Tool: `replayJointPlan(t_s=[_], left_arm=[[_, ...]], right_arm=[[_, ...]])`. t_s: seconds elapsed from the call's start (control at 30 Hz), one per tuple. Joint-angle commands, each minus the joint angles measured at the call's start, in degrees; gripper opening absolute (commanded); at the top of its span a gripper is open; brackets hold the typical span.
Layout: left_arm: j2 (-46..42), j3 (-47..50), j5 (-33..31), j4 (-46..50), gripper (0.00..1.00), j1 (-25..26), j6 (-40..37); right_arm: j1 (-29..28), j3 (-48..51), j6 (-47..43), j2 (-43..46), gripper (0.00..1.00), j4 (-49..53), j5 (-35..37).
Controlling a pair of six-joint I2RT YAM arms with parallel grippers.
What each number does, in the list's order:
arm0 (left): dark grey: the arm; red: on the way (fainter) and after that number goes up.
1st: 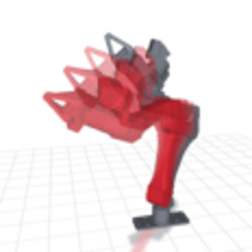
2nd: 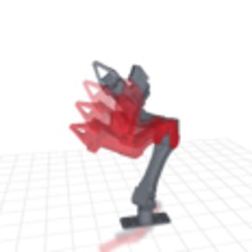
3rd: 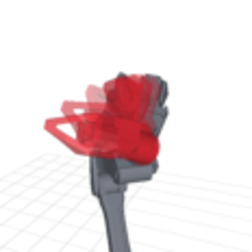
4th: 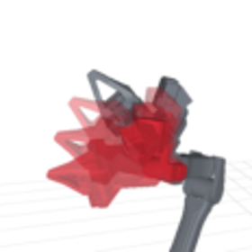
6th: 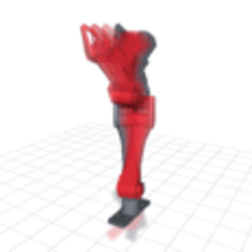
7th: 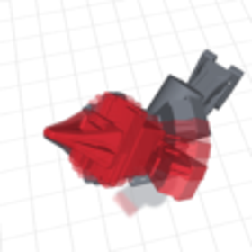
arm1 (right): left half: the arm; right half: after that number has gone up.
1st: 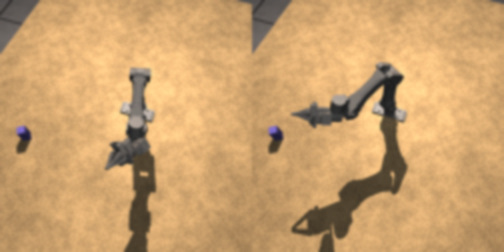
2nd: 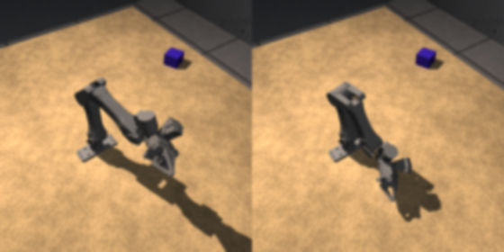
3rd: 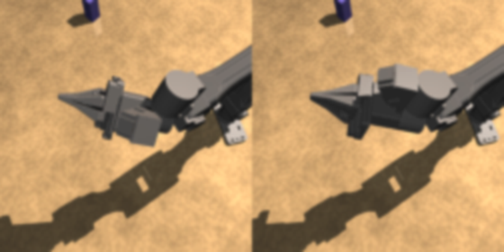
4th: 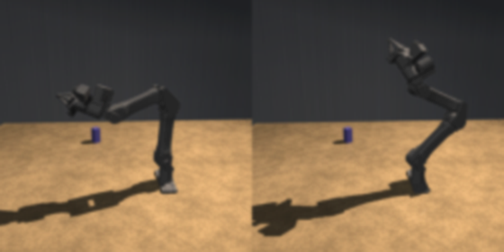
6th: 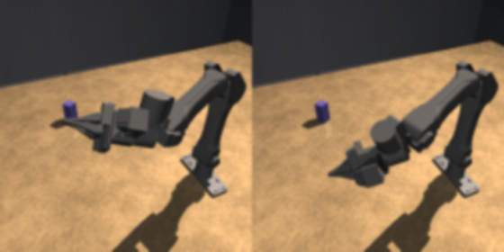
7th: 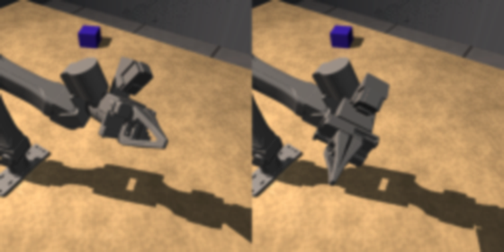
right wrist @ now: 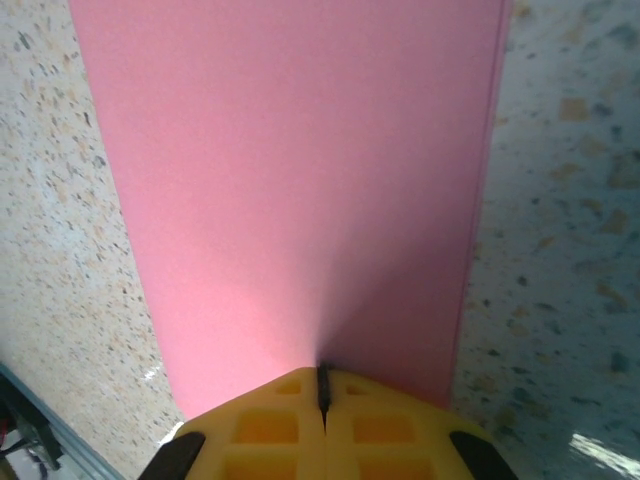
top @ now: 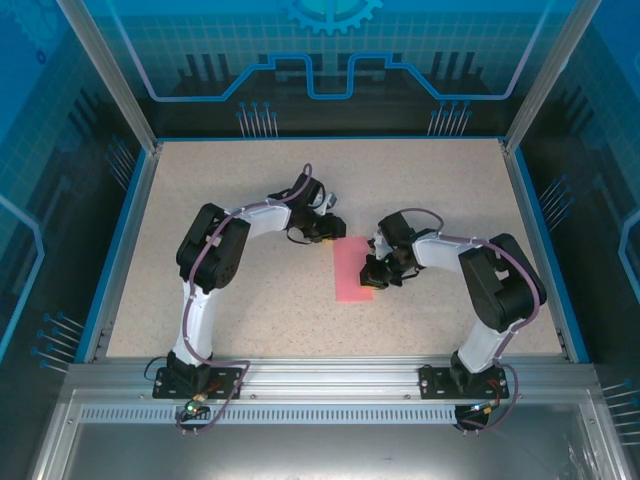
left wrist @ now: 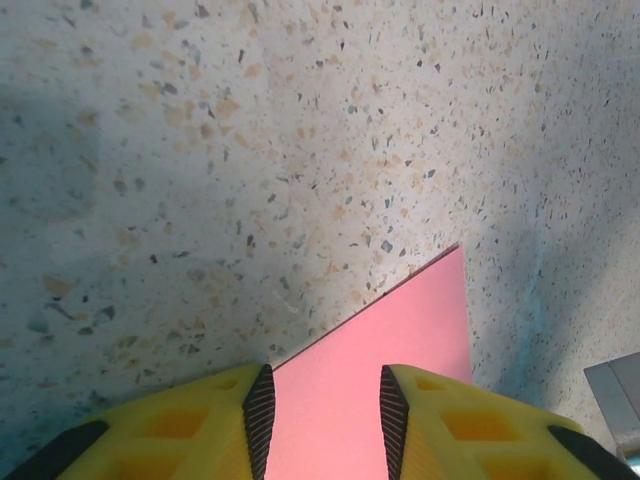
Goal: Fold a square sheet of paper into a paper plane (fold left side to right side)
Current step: First fold the square sheet of paper in half at the center of the table.
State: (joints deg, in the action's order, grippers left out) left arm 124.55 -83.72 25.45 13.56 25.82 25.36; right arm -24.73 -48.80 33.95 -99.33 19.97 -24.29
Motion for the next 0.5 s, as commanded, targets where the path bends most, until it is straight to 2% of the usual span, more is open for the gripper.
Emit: replayJointPlan(t_s=[0.0, 0.2, 0.47], left_arm=[[1.48, -1.93, -2.41, 1.80, 0.38, -2.38, -2.05], [-2.30, -4.33, -0.78, 3.90, 0.42, -2.82, -3.33], [-14.64, 1.52, -0.60, 6.45, 0.44, -3.13, -4.37]], right_arm=[[-1.80, 4.44, 3.06, -3.94, 0.03, 1.02, 1.22], [-3.65, 5.07, 8.39, -2.16, 0.08, -8.15, -2.96], [-2.01, 0.39, 1.89, 8.09, 0.39, -0.02, 6.62]])
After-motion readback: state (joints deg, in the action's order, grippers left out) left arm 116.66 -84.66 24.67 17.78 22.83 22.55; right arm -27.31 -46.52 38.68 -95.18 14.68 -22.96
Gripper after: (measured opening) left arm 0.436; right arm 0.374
